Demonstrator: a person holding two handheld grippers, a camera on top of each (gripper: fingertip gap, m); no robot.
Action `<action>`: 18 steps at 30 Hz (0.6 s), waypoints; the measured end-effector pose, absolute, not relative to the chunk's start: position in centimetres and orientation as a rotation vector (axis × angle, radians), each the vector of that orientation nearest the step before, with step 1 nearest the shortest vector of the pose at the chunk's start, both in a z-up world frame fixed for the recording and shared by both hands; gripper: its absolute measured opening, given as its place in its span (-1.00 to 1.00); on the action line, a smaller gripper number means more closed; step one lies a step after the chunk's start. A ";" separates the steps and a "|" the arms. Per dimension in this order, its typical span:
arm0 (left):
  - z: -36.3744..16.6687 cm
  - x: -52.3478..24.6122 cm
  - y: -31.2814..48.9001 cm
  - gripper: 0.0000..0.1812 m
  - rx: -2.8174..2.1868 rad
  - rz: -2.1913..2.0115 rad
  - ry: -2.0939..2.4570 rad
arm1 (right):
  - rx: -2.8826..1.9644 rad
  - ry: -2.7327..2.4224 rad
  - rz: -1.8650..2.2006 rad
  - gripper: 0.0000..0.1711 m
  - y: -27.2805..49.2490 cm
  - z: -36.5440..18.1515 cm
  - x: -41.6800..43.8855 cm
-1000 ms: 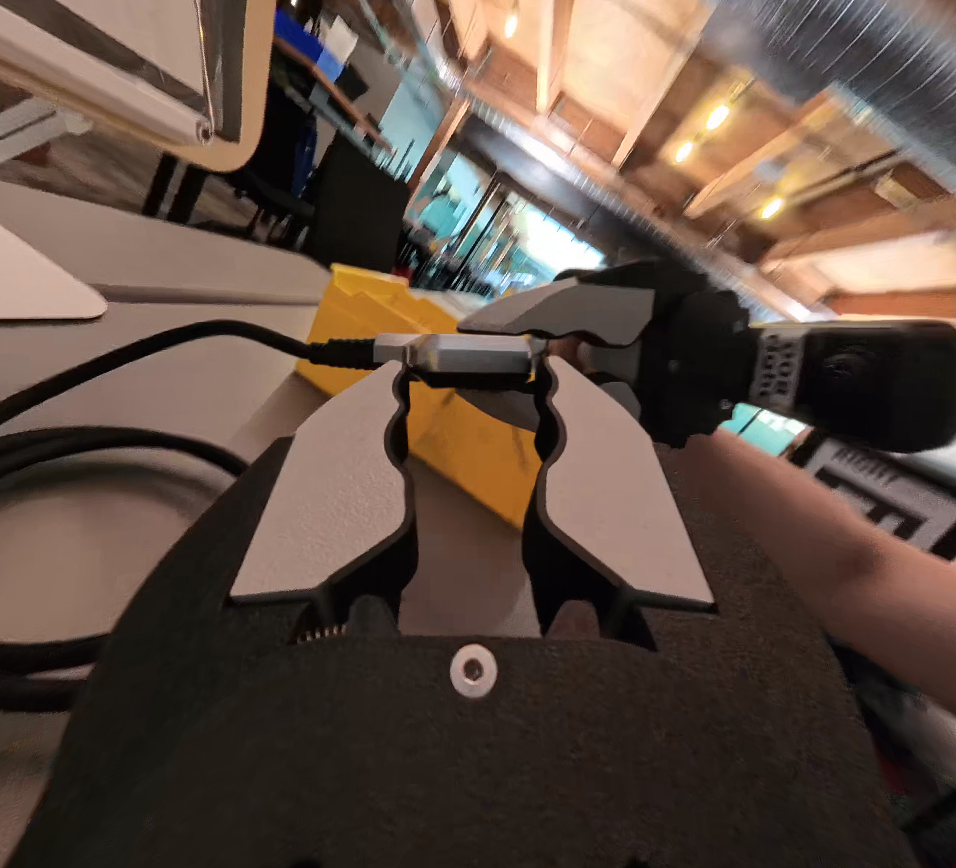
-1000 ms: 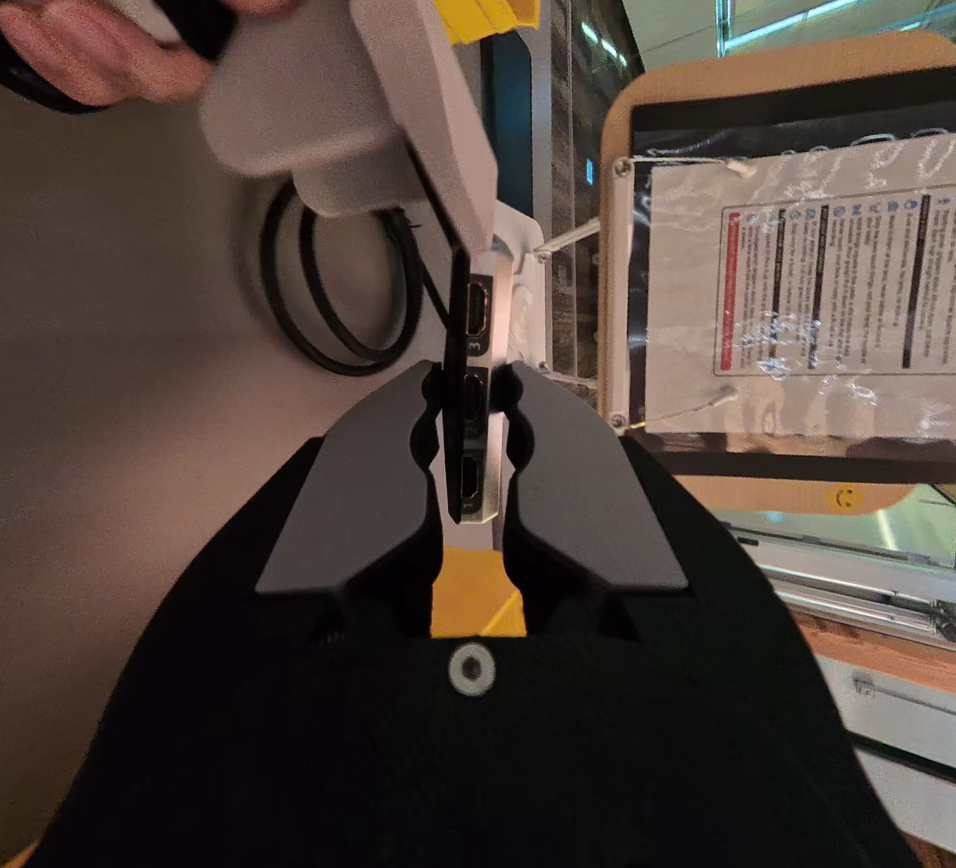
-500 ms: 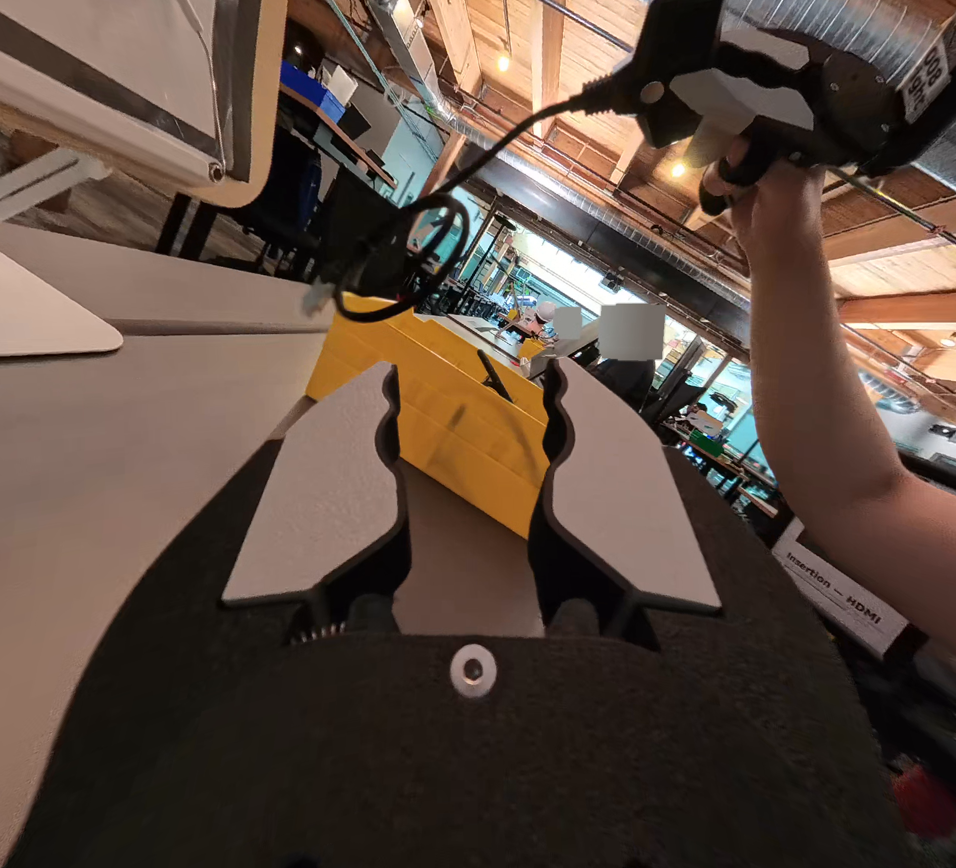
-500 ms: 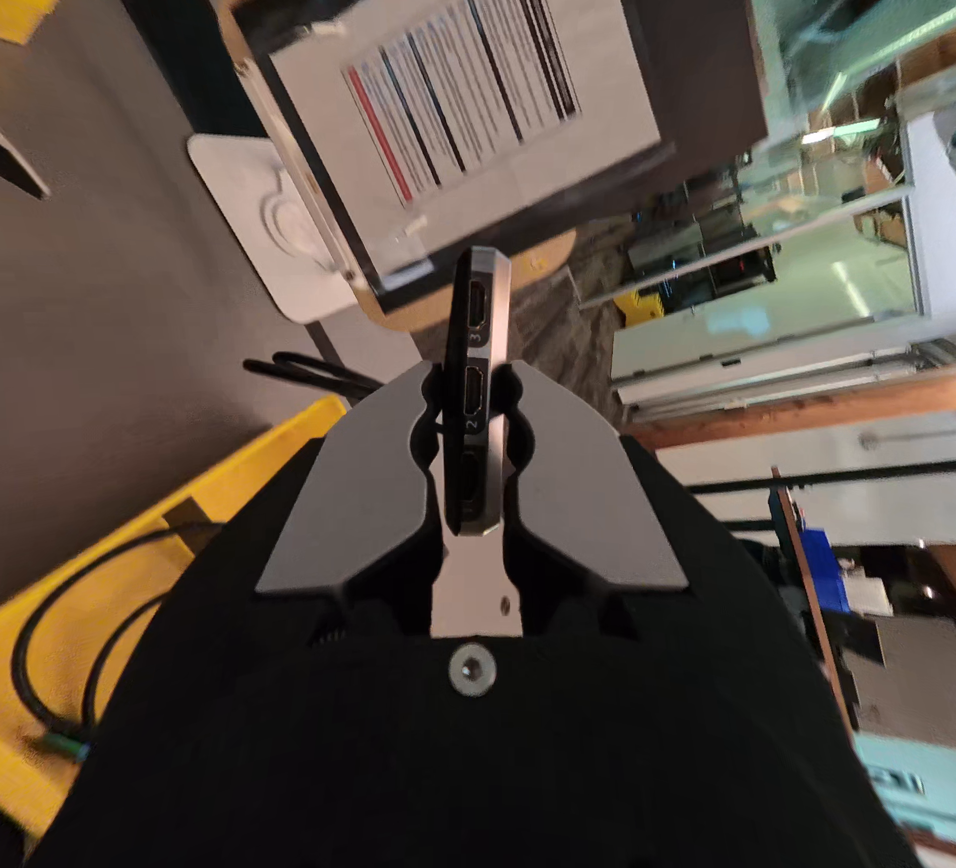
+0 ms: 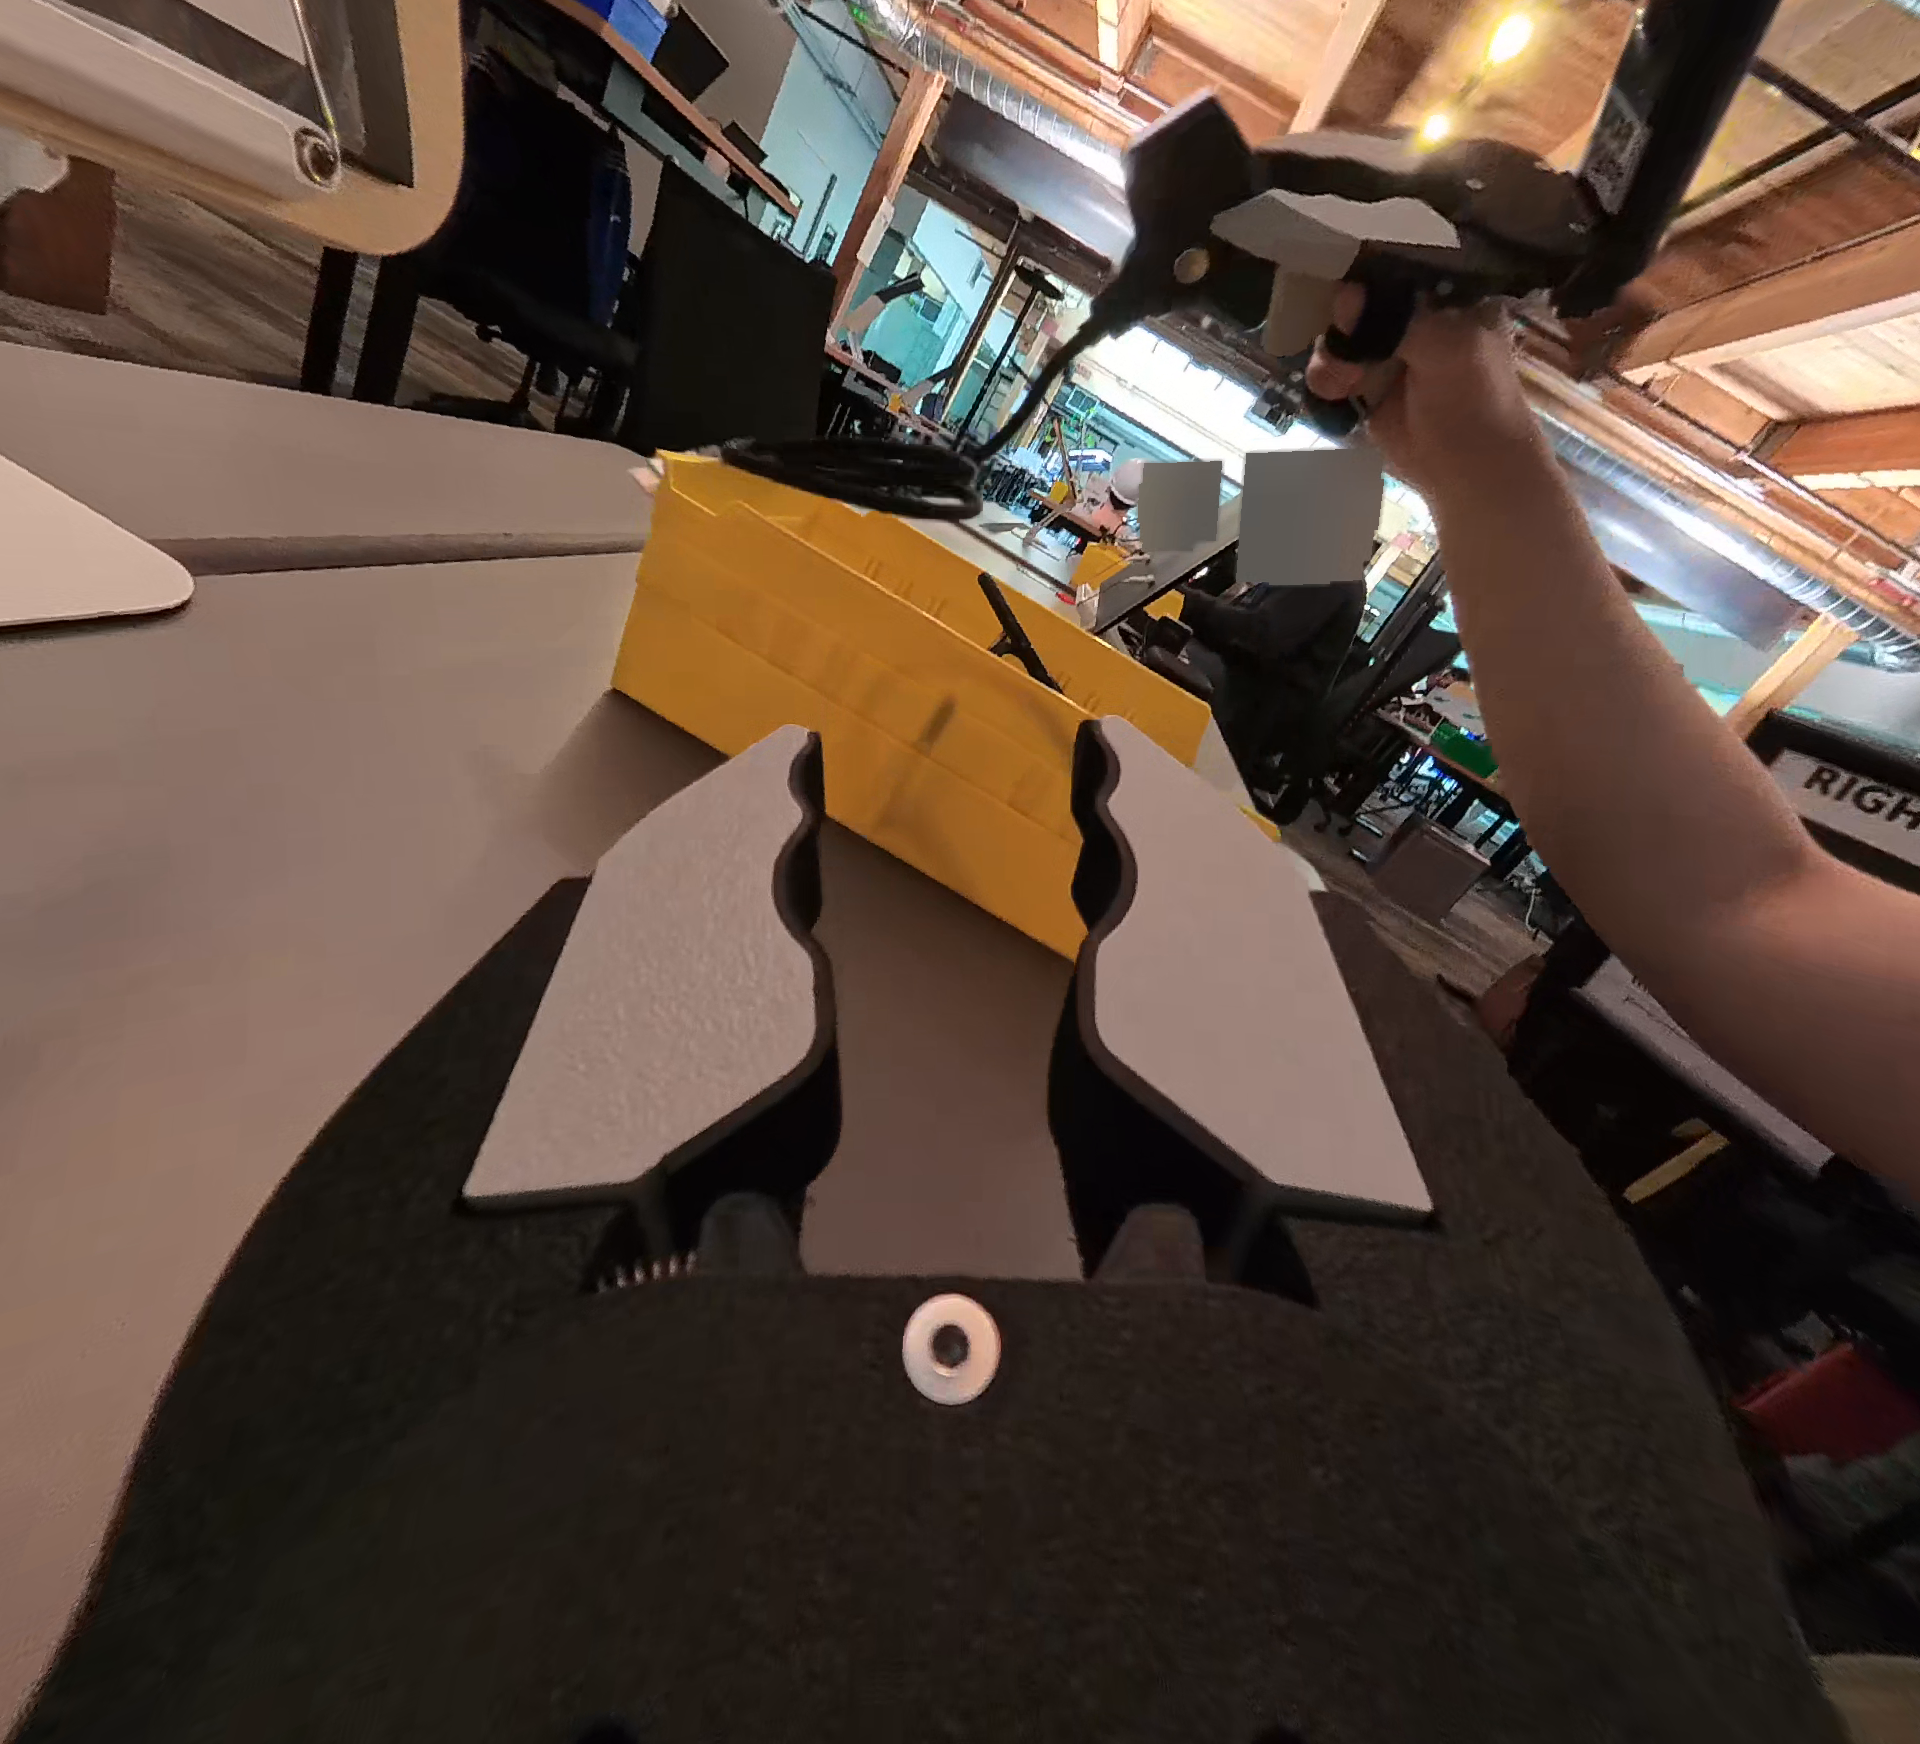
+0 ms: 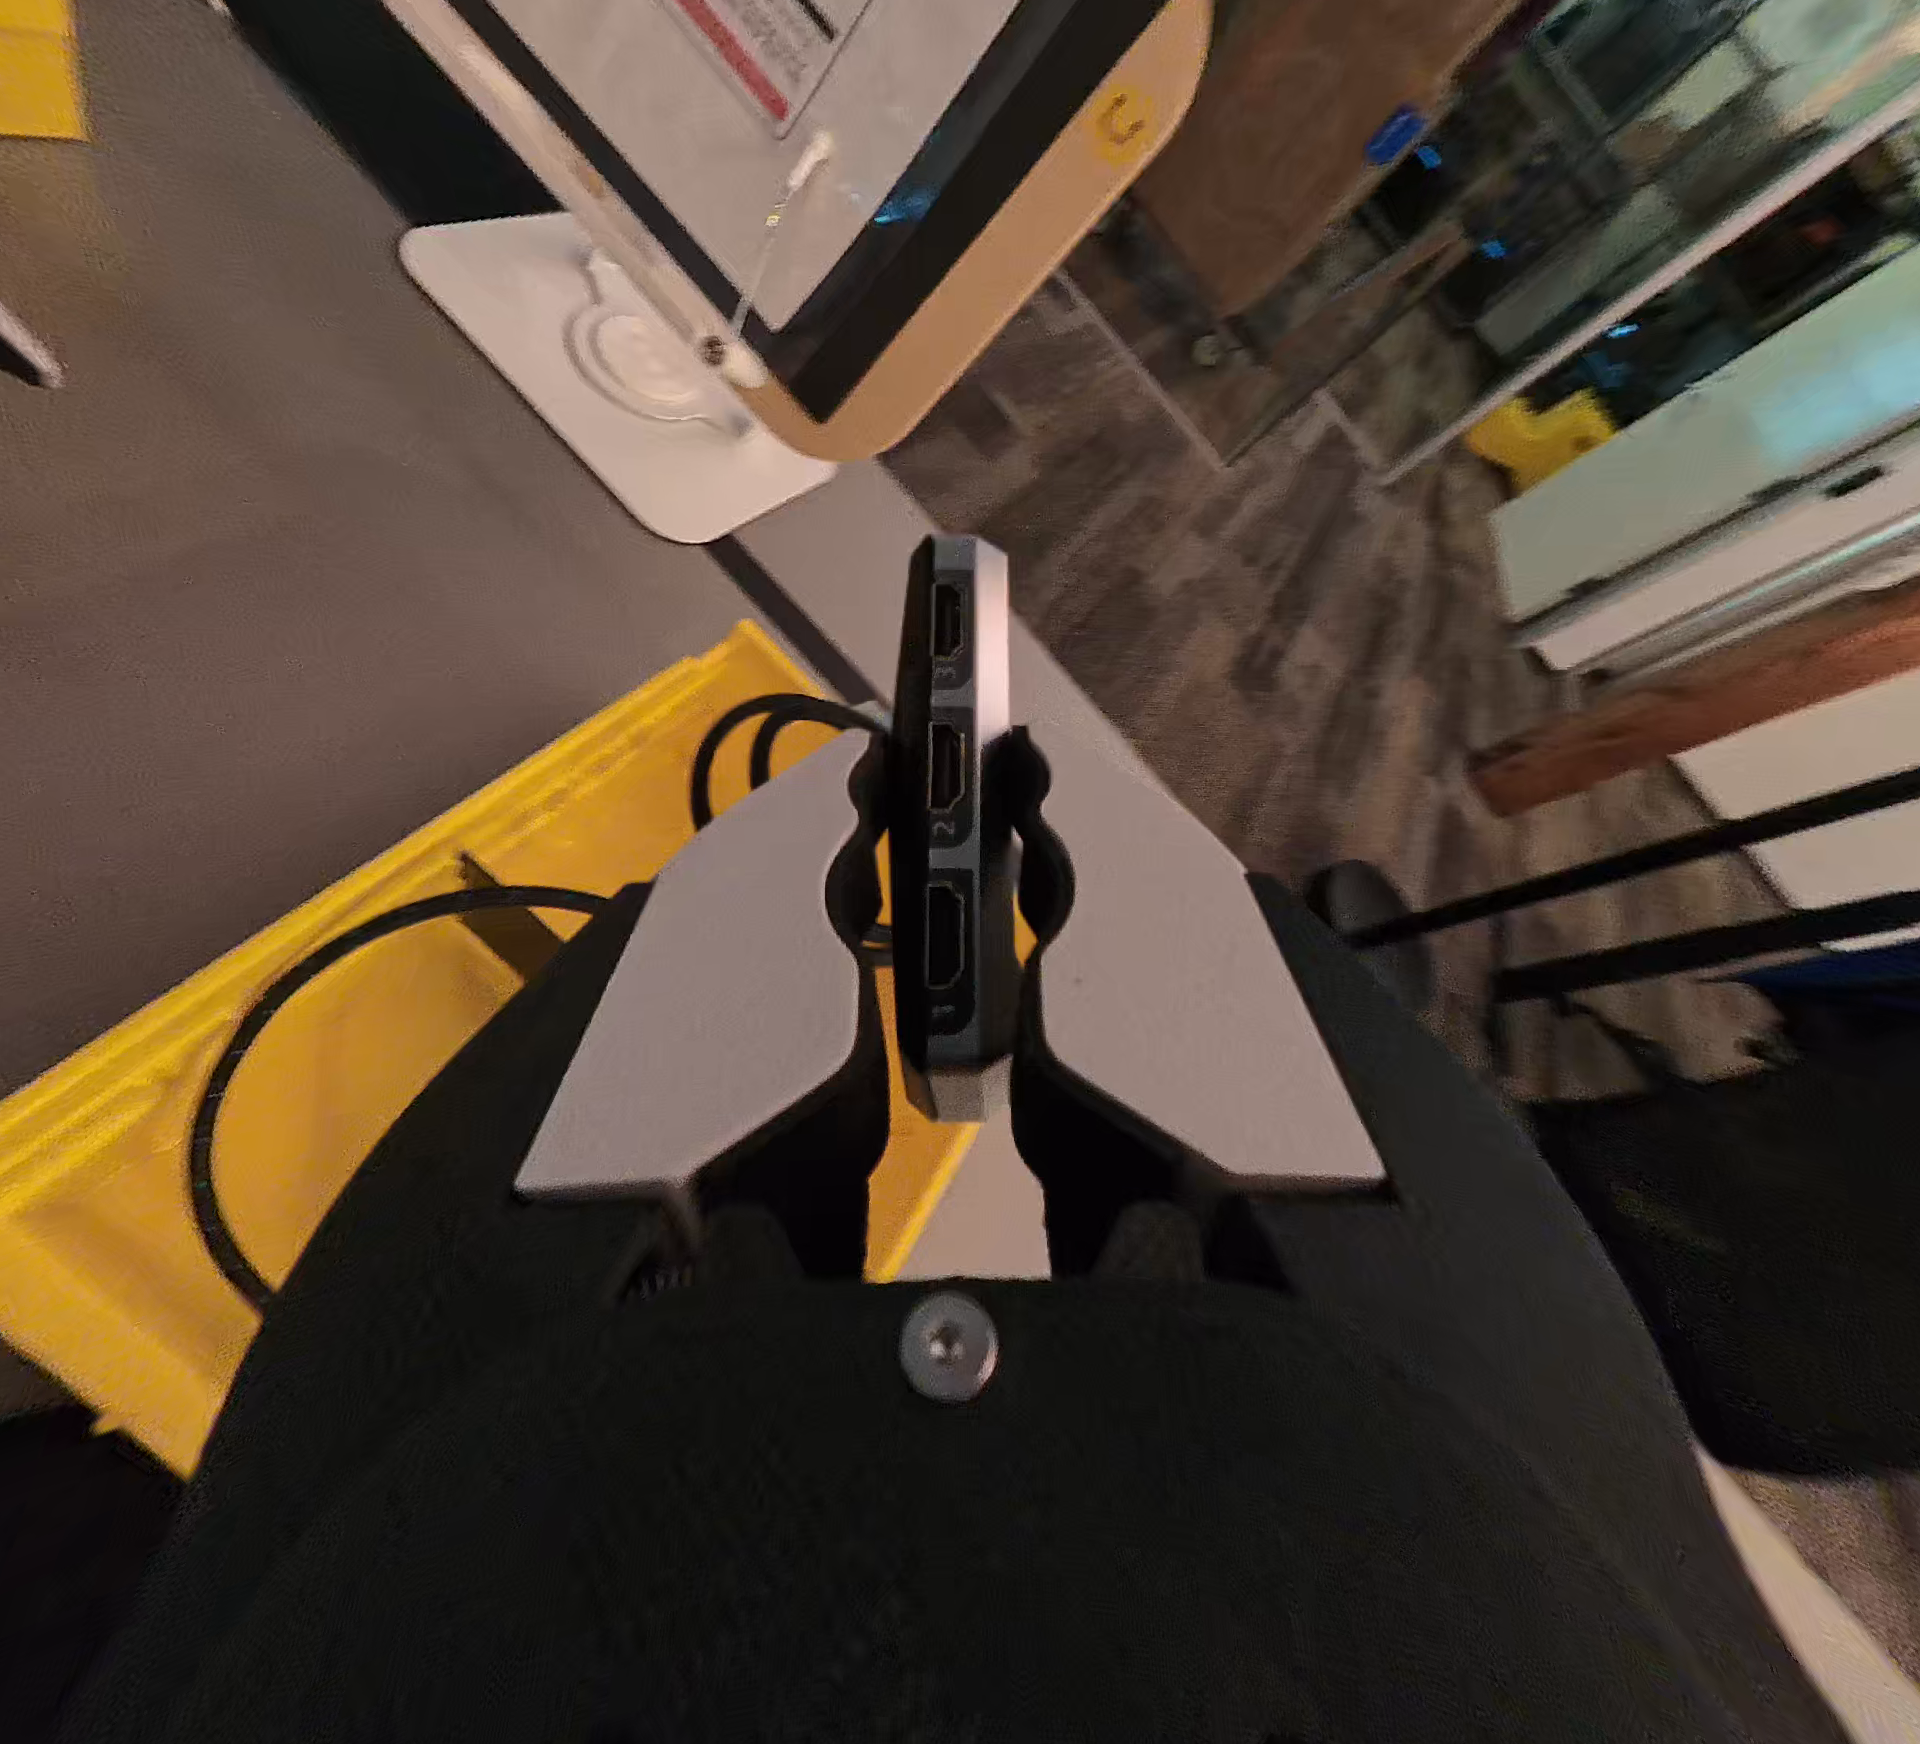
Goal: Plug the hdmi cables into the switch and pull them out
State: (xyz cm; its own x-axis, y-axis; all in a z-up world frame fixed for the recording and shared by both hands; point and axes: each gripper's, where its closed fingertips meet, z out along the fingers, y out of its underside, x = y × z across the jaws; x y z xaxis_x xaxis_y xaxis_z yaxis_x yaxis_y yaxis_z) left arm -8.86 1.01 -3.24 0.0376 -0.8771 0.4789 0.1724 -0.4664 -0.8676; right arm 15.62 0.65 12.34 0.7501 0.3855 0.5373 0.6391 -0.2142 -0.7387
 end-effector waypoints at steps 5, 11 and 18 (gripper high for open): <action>-4.1 -8.6 0.8 -0.51 -1.499 -1.544 0.780 | -2.004 -0.845 -0.123 -0.72 2.2 5.9 15.7; -4.8 -8.3 0.8 -0.52 -1.530 -1.529 0.801 | -2.228 -0.905 0.001 -0.70 4.2 -2.1 16.5; -5.3 -7.9 0.6 -0.52 -1.556 -1.489 0.839 | -2.364 -0.974 0.371 -0.42 5.4 -6.7 12.4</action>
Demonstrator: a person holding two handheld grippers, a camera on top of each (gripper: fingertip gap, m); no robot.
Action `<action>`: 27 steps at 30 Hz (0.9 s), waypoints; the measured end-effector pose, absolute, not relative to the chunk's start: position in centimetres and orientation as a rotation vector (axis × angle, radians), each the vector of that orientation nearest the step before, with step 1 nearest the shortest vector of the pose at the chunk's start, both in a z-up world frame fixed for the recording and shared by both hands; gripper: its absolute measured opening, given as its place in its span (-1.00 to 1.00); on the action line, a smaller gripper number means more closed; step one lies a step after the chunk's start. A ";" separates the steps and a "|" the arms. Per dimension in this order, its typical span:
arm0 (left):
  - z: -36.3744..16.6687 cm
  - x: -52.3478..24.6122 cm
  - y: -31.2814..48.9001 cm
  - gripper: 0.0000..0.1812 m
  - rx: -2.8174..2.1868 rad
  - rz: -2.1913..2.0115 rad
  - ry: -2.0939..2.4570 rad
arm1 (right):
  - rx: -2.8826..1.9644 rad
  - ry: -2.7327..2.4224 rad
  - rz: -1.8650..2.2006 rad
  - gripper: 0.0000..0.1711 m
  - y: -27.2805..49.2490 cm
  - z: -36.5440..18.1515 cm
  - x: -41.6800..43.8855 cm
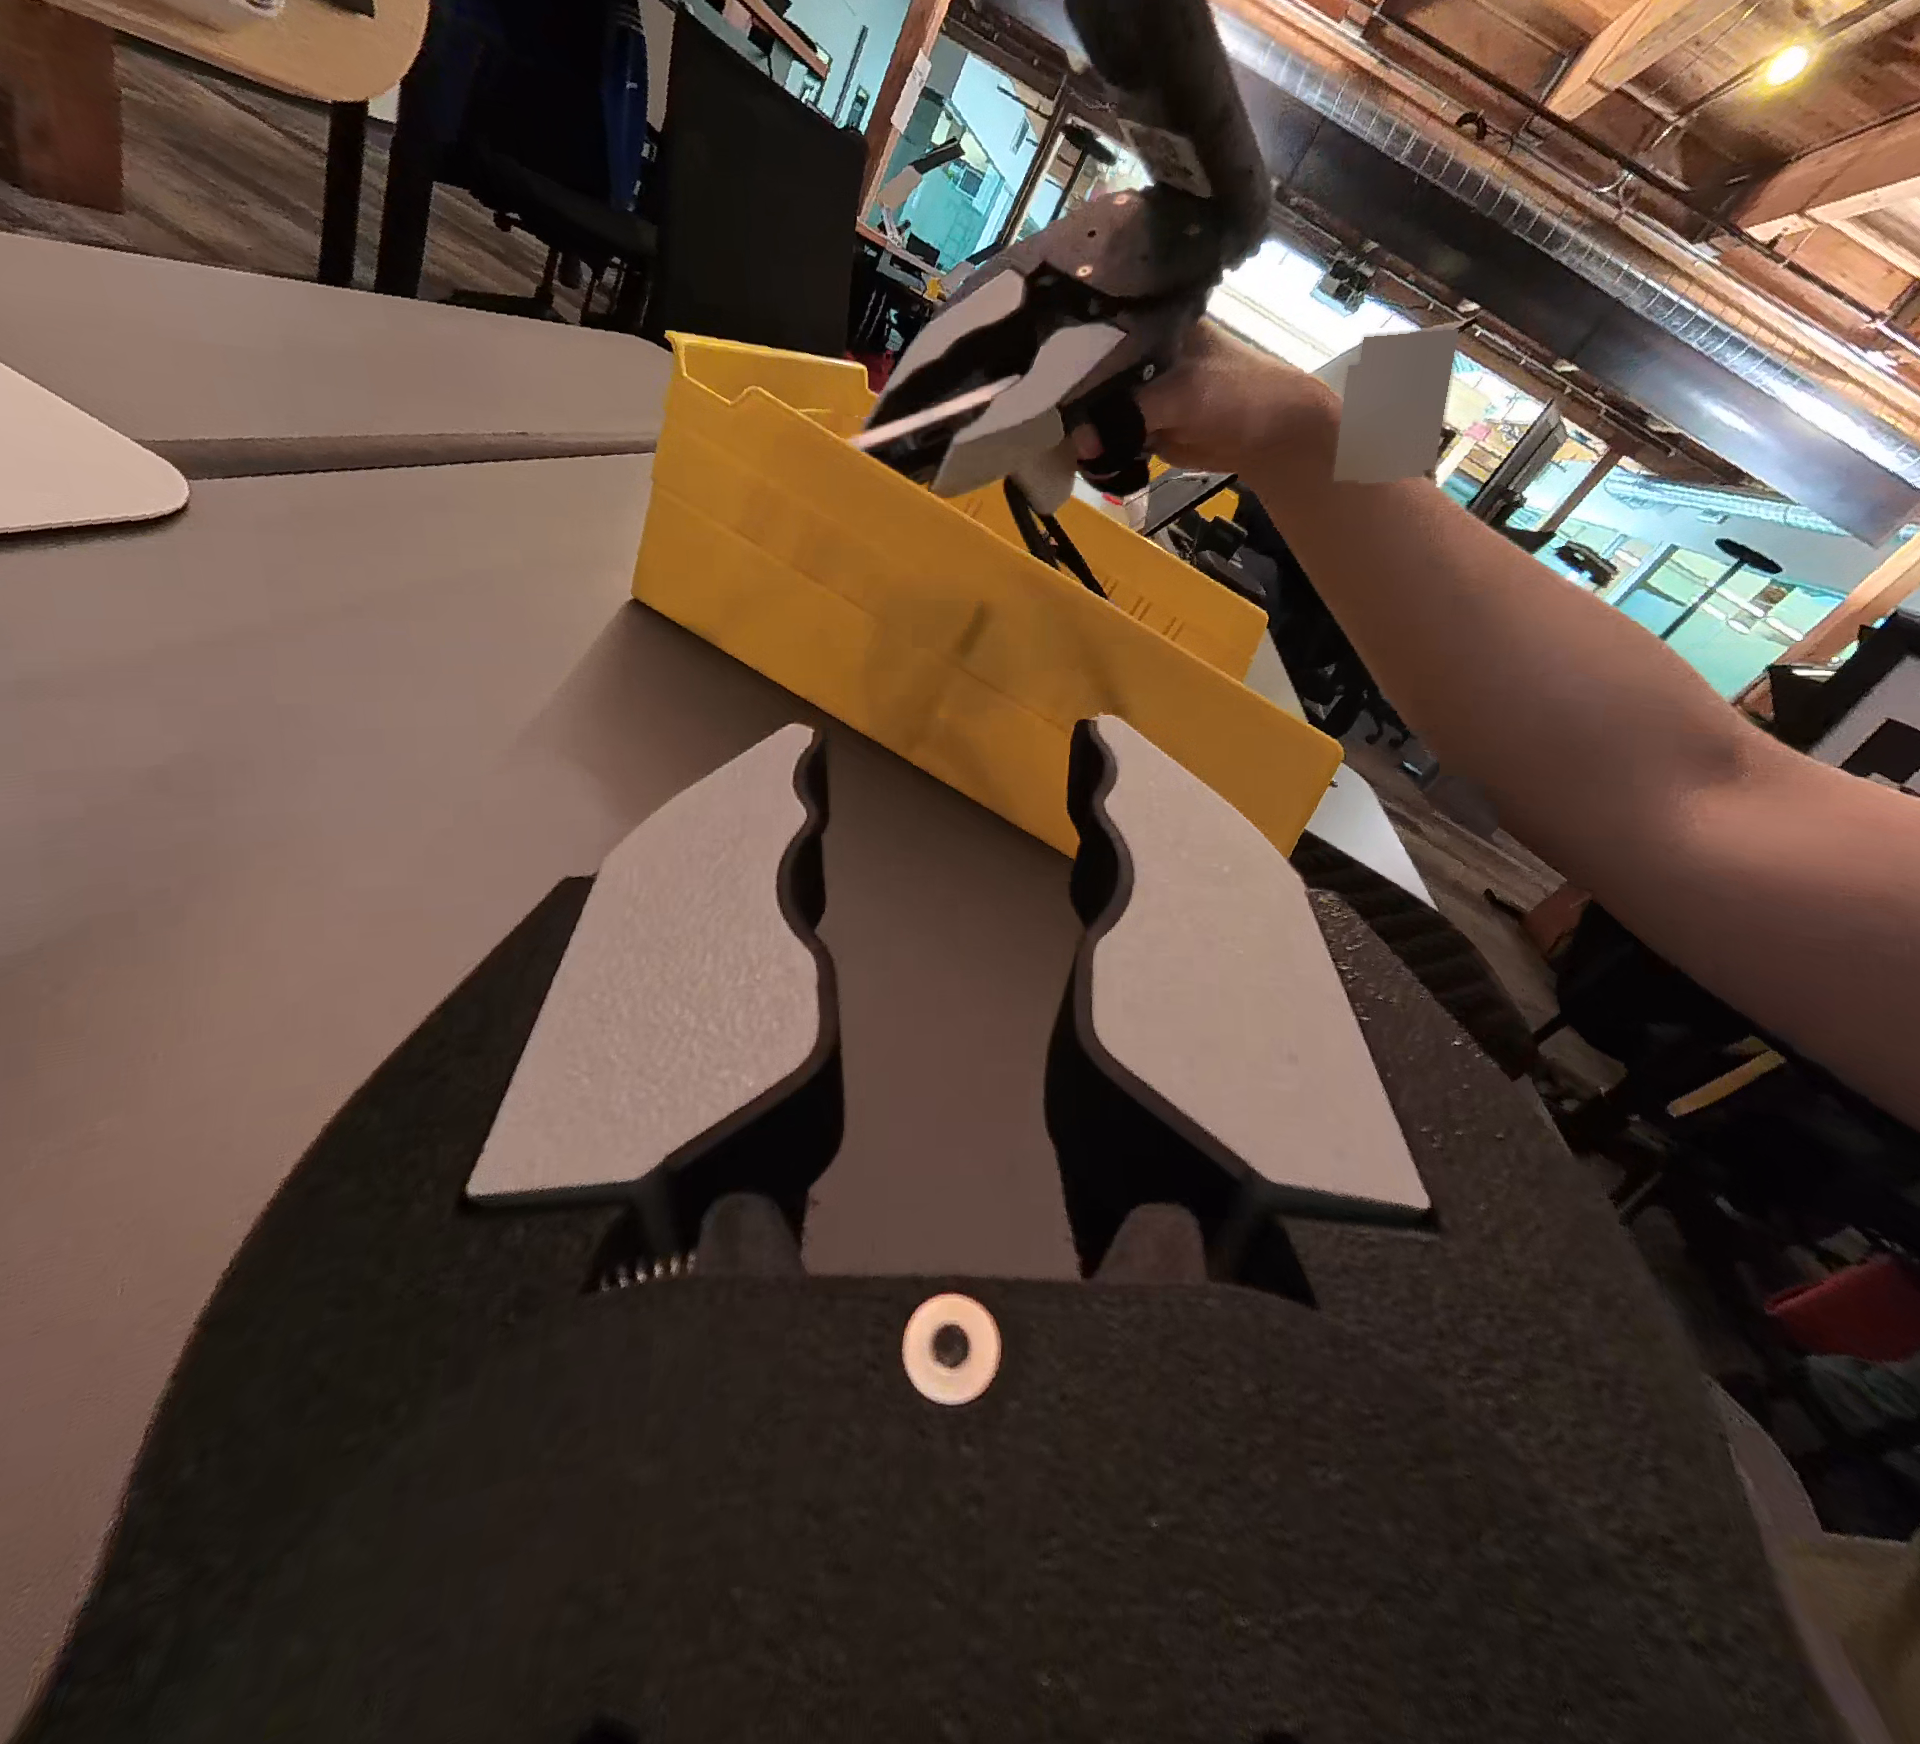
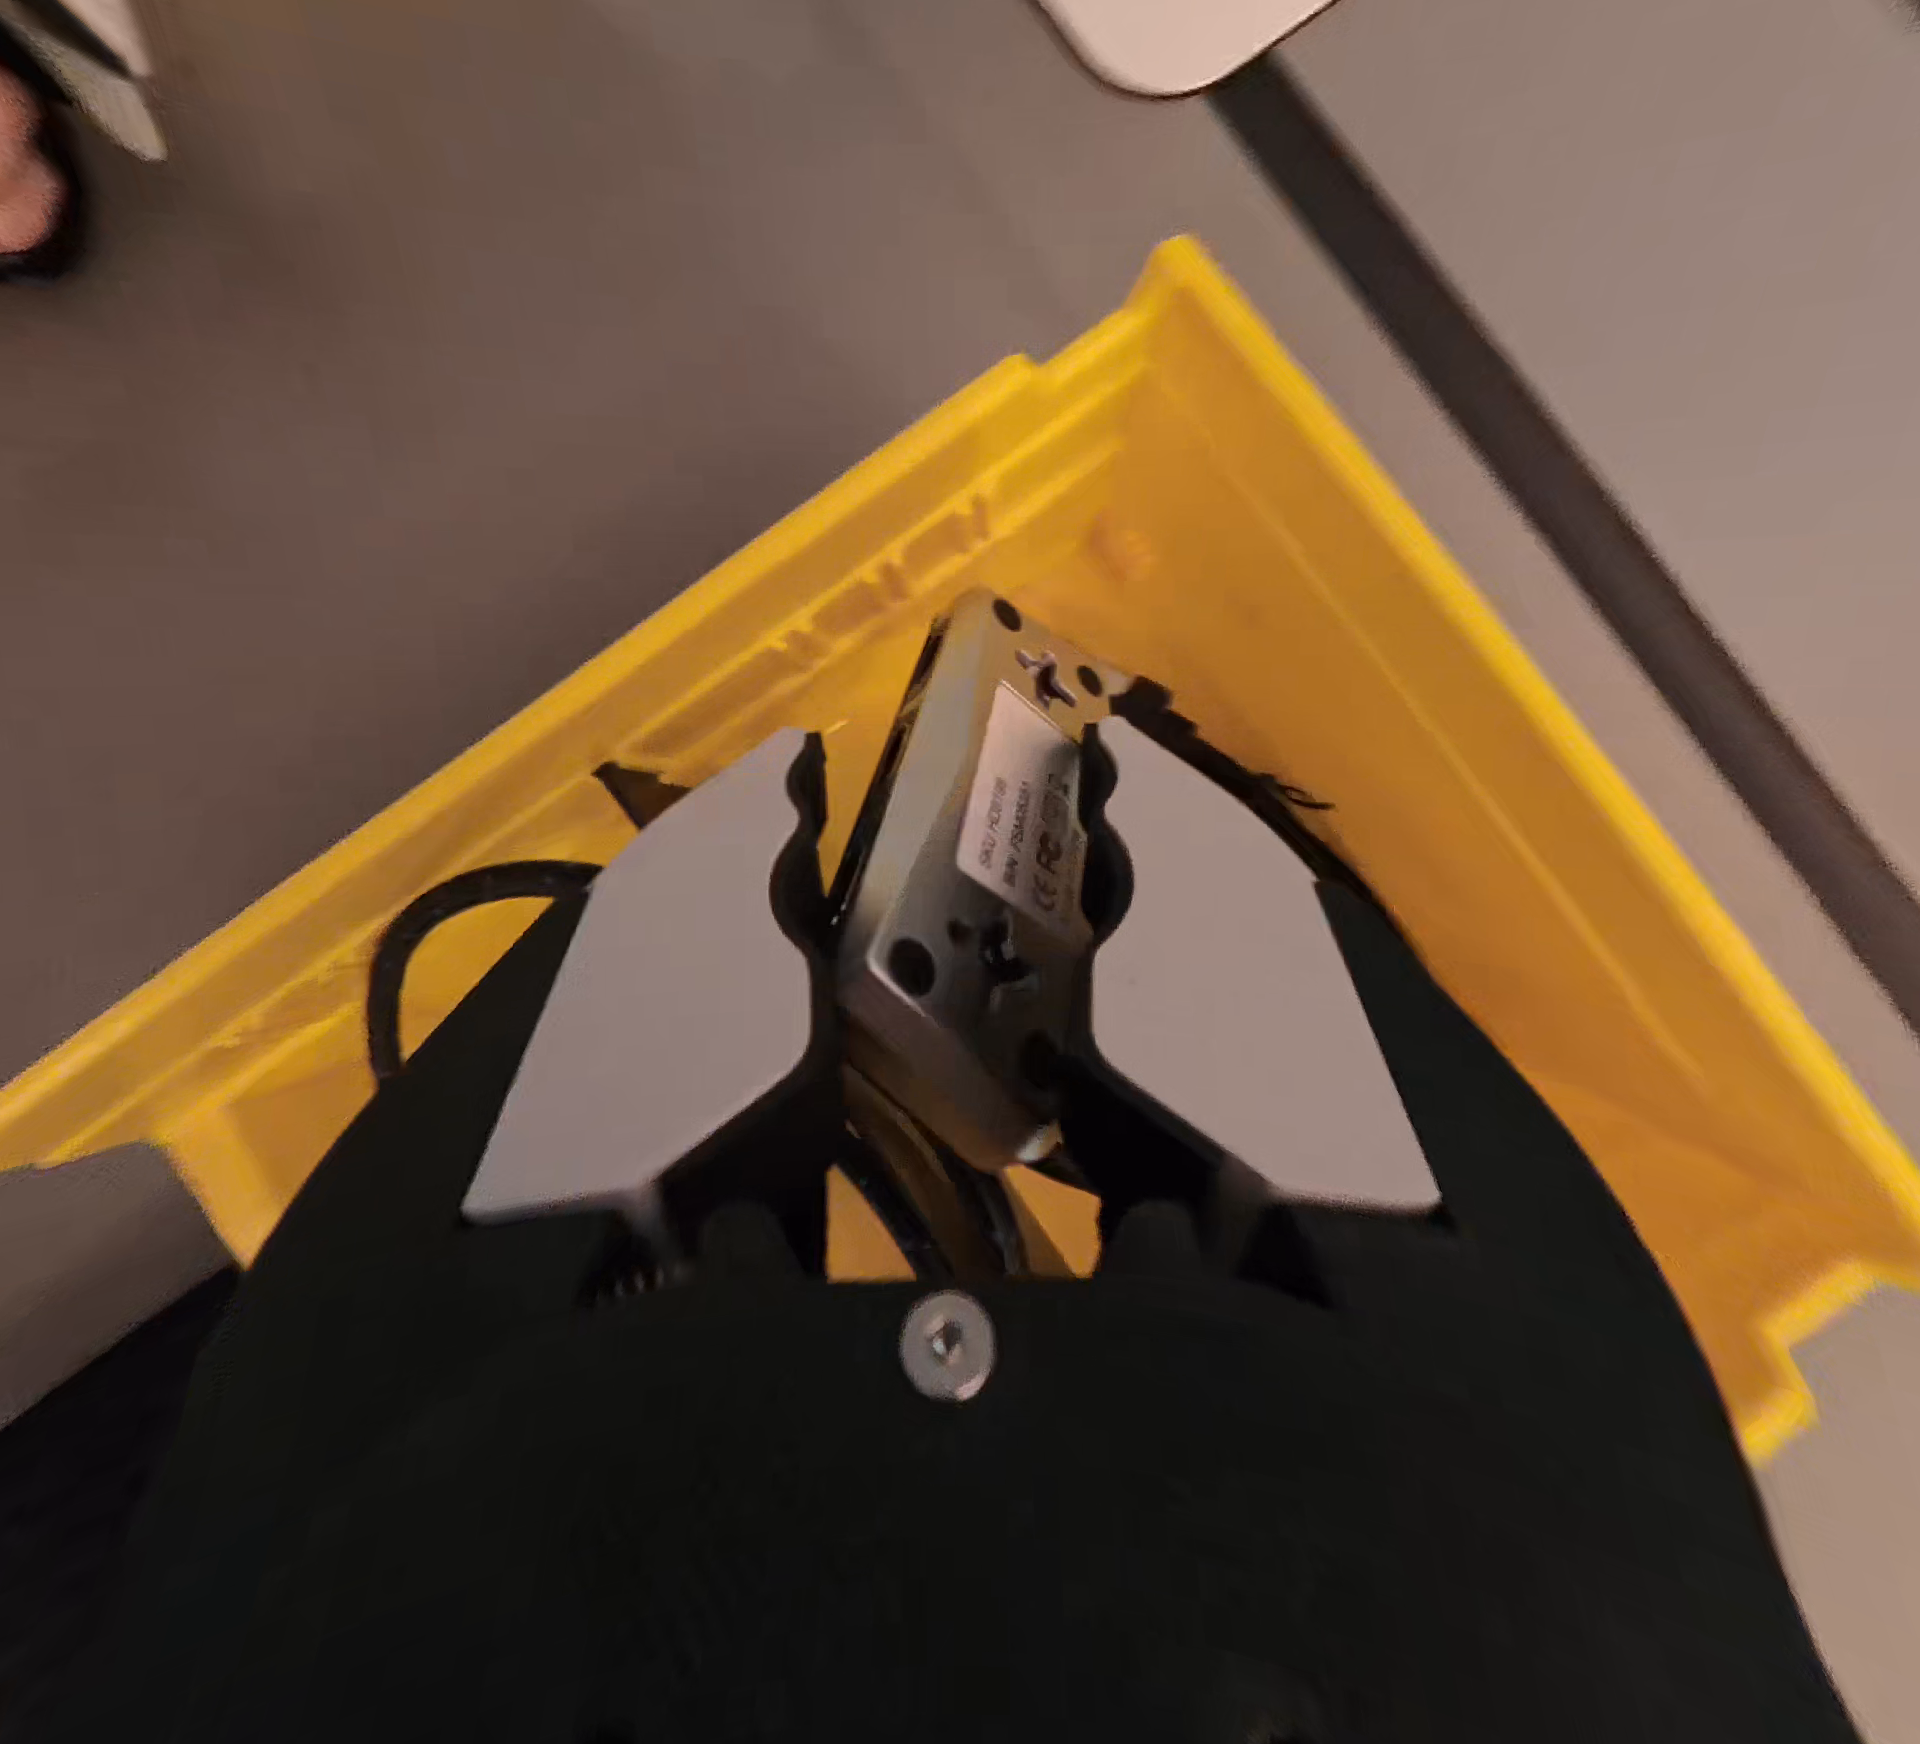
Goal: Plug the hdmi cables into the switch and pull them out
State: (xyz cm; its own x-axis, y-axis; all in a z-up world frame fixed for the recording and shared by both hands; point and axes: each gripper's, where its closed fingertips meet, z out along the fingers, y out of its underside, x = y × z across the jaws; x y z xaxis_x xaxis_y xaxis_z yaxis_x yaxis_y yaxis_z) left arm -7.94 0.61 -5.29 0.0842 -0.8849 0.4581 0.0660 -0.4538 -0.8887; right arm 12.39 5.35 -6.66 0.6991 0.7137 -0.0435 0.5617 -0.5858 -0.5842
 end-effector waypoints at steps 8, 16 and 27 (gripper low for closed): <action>-4.3 -8.6 0.5 -0.57 -1.497 -1.470 0.821 | -1.940 -0.879 0.745 -0.35 1.3 3.1 10.1; -5.0 -7.9 0.1 -0.57 -1.547 -1.296 0.911 | -2.265 -0.428 0.043 -0.36 -1.4 -1.2 26.9; -2.6 -6.4 -3.2 -0.57 -1.504 -1.356 1.001 | -2.456 0.194 0.344 -0.73 1.6 -7.0 28.7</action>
